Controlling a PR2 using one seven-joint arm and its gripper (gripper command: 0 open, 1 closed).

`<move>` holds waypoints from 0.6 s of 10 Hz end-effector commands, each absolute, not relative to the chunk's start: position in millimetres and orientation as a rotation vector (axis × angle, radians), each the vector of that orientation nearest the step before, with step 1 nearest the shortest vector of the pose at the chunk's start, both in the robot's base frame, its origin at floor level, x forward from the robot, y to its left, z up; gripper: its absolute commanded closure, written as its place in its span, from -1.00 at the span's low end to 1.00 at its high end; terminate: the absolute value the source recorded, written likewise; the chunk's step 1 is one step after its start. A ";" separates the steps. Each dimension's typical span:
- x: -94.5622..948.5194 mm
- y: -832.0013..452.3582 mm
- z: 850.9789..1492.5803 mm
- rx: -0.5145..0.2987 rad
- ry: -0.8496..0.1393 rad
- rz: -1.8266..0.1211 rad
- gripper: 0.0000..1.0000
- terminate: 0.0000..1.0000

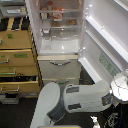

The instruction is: Opening the fridge

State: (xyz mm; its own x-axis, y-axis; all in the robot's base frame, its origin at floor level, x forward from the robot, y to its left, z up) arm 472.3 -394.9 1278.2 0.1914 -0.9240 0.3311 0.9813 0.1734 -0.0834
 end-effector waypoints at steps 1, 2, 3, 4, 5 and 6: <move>393.6 -422.0 1277.9 -0.403 -0.220 -1.563 -1.00 -1.00; 468.9 -207.1 1231.8 -0.318 -0.284 -1.368 -1.00 -1.00; 490.8 -143.1 1216.3 -0.273 -0.287 -1.297 -1.00 -1.00; 519.9 -51.8 1196.7 -0.227 -0.281 -1.149 -1.00 -1.00; 546.3 85.5 1168.7 -0.162 -0.267 -0.919 -1.00 -1.00; 553.7 144.8 1154.7 -0.143 -0.259 -0.821 -1.00 -1.00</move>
